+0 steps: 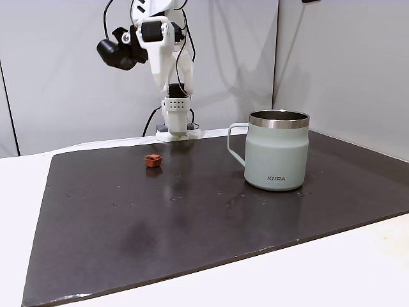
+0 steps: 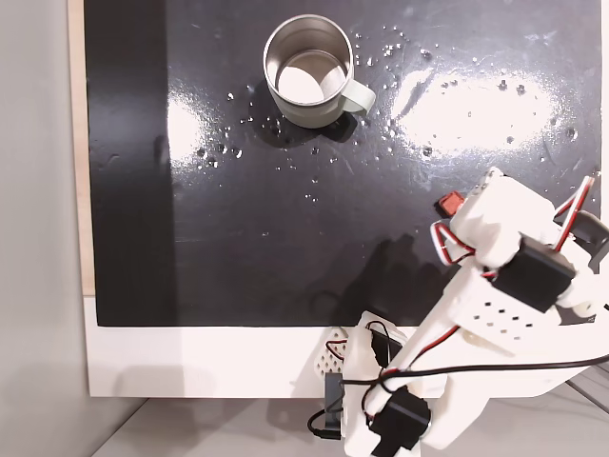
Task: Grasp a cube and put it in the cup.
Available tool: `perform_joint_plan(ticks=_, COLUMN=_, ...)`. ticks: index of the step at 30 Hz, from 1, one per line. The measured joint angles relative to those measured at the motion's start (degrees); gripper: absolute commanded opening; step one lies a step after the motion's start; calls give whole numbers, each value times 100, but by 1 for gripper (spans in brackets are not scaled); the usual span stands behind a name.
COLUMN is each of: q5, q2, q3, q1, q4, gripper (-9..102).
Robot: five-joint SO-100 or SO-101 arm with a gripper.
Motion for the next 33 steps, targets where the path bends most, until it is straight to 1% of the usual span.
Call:
perform_joint_plan(ticks=6, q5=176, q2=-325, q3=0, q1=378, q4=18, gripper=0)
perform_joint_plan(ticks=17, q5=519, q2=-694, q3=0, q1=483, q4=114, gripper=0)
perform_joint_plan(ticks=21, q5=580, q2=-756, q3=0, q1=475, q4=114, gripper=9)
perform_joint_plan(ticks=24, q5=650, q2=-896, q3=0, q1=483, q4=114, gripper=19)
perform_joint_plan(ticks=29, q5=677, q2=-949, q3=0, q1=475, q4=114, gripper=29)
perform_joint_plan(ticks=33, q5=677, q2=-976, q3=44, q1=483, q4=105, gripper=30)
